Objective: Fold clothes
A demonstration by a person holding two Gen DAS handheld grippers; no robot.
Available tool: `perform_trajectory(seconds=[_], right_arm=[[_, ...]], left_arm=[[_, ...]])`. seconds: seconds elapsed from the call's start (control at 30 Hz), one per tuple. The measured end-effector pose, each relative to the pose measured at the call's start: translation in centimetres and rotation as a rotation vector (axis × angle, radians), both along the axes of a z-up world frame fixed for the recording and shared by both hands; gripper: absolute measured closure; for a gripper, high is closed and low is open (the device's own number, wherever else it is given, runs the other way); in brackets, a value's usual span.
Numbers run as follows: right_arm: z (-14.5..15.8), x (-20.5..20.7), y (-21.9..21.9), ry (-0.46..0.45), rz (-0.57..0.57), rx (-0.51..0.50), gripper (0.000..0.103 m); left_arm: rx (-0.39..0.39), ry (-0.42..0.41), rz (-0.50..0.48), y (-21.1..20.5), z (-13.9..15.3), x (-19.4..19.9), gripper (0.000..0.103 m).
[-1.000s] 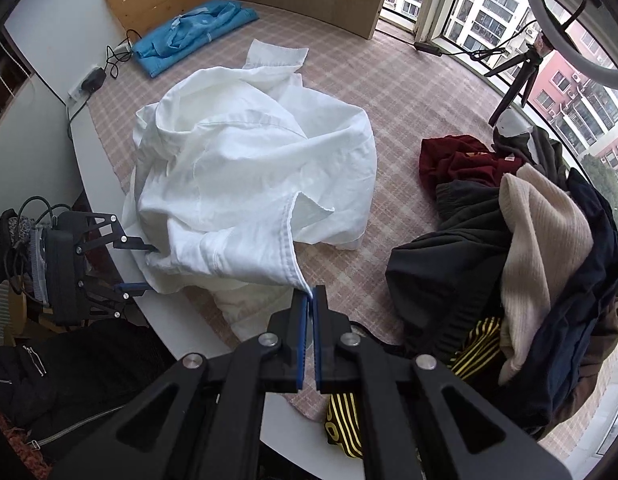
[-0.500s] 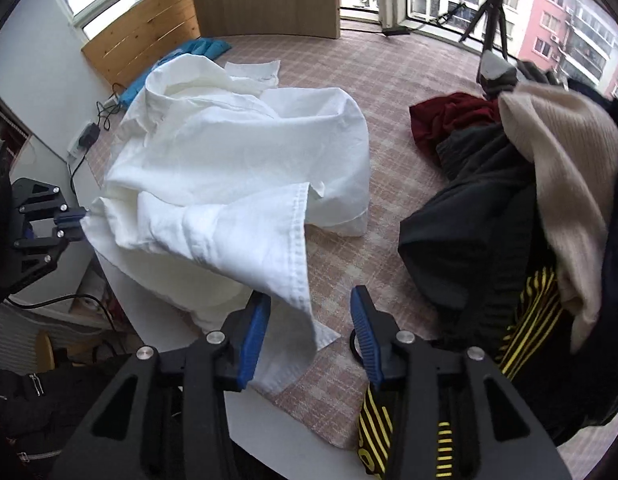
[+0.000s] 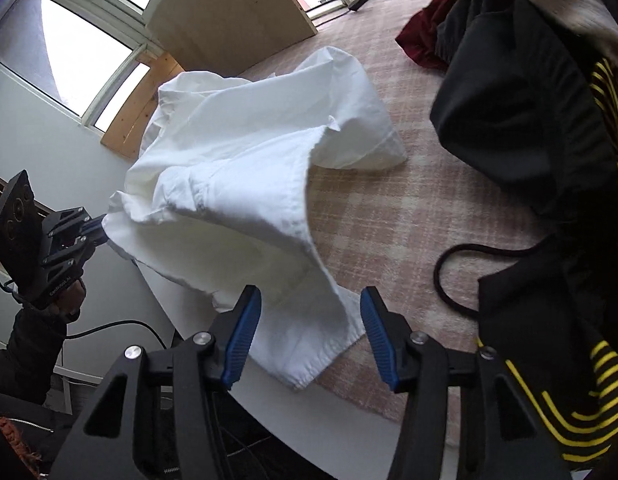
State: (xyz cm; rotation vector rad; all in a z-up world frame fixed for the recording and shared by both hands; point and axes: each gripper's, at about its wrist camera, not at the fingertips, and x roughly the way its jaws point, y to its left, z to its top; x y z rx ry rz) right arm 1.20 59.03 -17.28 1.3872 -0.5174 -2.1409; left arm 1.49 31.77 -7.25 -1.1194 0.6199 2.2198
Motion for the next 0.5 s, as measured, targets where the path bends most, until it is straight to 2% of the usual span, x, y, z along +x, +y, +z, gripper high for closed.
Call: perform_trajectory(seconds=[0.03, 0.07, 0.13, 0.2, 0.27, 0.37, 0.5], right_arm=[[0.3, -0.1, -0.4, 0.015, 0.000, -0.007, 0.092], [1.0, -0.3, -0.8, 0.031, -0.011, 0.009, 0.098], [3.3, -0.9, -1.1, 0.076, -0.051, 0.064, 0.099], [8.2, -2.2, -1.1, 0.169, -0.093, 0.082, 0.100], [15.0, -3.8, -1.7, 0.296, -0.128, 0.143, 0.101], [28.0, -4.8, -4.5, 0.526, -0.164, 0.247, 0.101], [43.6, -3.0, -9.9, 0.776, -0.195, 0.374, 0.101]], left_arm=[[-0.001, 0.007, -0.006, -0.1, 0.3, -0.1, 0.100], [-0.002, 0.016, -0.013, -0.2, 0.5, -0.3, 0.100], [0.002, 0.044, -0.037, -0.6, 1.6, -0.7, 0.100], [0.027, 0.085, -0.062, -1.2, 3.5, -1.6, 0.100], [0.095, 0.121, -0.079, -2.3, 6.8, -2.8, 0.100], [0.177, 0.235, -0.082, -4.8, 13.8, -4.8, 0.100], [0.257, 0.405, -0.087, -8.2, 23.3, -5.9, 0.100]])
